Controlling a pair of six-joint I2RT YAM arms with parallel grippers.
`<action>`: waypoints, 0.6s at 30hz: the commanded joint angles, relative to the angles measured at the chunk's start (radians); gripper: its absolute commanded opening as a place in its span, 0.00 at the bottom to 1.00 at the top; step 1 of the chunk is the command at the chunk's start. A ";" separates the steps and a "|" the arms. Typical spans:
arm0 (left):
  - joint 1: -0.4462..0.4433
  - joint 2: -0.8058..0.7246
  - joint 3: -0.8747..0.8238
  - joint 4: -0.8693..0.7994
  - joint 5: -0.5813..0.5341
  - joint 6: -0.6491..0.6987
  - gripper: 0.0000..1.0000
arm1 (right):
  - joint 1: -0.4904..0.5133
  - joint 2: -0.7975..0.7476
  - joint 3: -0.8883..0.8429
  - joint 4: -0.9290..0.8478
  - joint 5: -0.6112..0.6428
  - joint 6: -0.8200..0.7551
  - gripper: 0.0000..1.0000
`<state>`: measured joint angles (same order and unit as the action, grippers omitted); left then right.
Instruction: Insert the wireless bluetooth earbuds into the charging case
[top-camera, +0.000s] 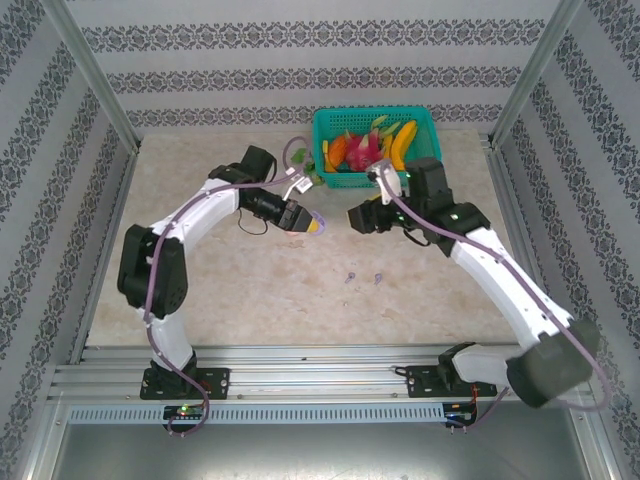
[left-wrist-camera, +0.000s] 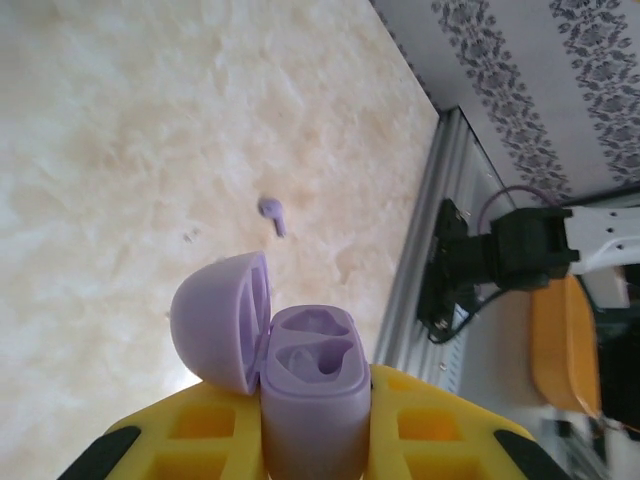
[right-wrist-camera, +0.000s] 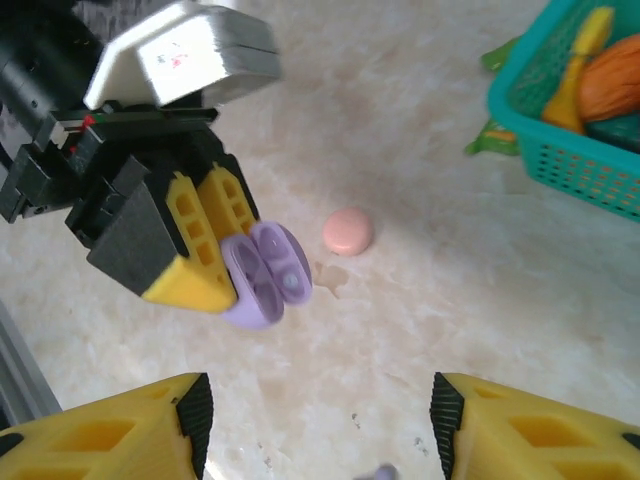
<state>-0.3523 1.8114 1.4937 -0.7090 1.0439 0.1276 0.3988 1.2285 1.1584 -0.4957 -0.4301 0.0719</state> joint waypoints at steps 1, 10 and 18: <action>-0.004 -0.158 -0.057 0.304 -0.096 -0.136 0.00 | -0.003 -0.053 -0.068 0.019 0.054 0.150 0.62; -0.052 -0.445 -0.392 0.903 -0.383 -0.175 0.00 | 0.039 -0.053 -0.148 0.024 0.257 0.484 0.63; -0.111 -0.527 -0.668 1.241 -0.677 -0.221 0.00 | 0.135 0.068 -0.176 -0.069 0.472 0.741 0.63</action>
<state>-0.4519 1.3048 0.8810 0.2977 0.4999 -0.0582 0.5011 1.2613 1.0039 -0.5114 -0.0811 0.6636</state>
